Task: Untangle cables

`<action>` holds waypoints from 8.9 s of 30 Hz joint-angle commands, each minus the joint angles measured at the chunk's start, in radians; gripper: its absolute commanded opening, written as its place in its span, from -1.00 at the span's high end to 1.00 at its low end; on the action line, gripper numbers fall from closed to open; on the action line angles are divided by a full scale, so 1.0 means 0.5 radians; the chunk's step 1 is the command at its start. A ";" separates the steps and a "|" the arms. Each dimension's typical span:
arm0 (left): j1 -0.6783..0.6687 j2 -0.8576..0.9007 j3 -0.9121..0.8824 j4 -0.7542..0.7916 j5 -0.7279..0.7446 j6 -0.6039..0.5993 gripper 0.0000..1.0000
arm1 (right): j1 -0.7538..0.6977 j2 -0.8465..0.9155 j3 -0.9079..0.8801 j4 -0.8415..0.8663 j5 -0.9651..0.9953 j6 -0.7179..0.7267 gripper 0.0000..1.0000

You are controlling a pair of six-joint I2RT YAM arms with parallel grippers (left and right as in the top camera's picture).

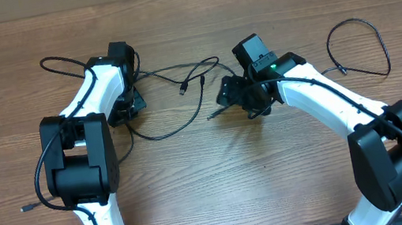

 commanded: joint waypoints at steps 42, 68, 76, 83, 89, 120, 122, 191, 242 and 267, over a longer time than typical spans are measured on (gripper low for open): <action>-0.065 0.144 -0.108 0.085 0.194 0.022 0.91 | 0.126 0.069 -0.458 0.874 0.137 0.286 0.90; -0.027 0.144 -0.096 0.068 2.131 0.876 0.92 | 0.115 0.069 -0.457 0.842 0.135 0.284 0.91; -0.086 0.142 -0.008 -0.121 1.842 0.829 0.92 | 0.098 0.069 -0.457 0.816 0.134 0.285 0.19; -0.068 0.132 0.546 -0.610 1.378 0.829 0.92 | 0.091 0.069 -0.457 0.813 0.136 0.285 -0.47; -0.069 0.132 0.616 -0.645 1.377 0.943 -0.33 | 0.088 0.069 -0.457 0.803 0.137 0.268 -0.59; -0.170 0.145 0.153 -0.054 1.002 0.542 -0.41 | 0.011 0.068 -0.410 0.767 -0.210 0.037 -0.72; -0.185 0.145 0.085 0.031 1.047 0.542 -0.03 | 0.011 0.068 -0.410 0.768 -0.188 0.037 -0.73; -0.147 -0.029 0.467 -0.478 1.213 0.774 -0.36 | -0.146 -0.459 -0.369 1.035 -1.083 -0.442 0.93; -0.236 -0.029 -0.218 0.446 0.690 0.271 0.26 | 0.146 -0.355 -0.626 1.009 -0.055 0.056 -1.00; -0.409 -0.014 0.144 0.240 0.475 0.425 0.32 | 0.152 -0.354 -0.626 0.857 0.197 0.421 -1.00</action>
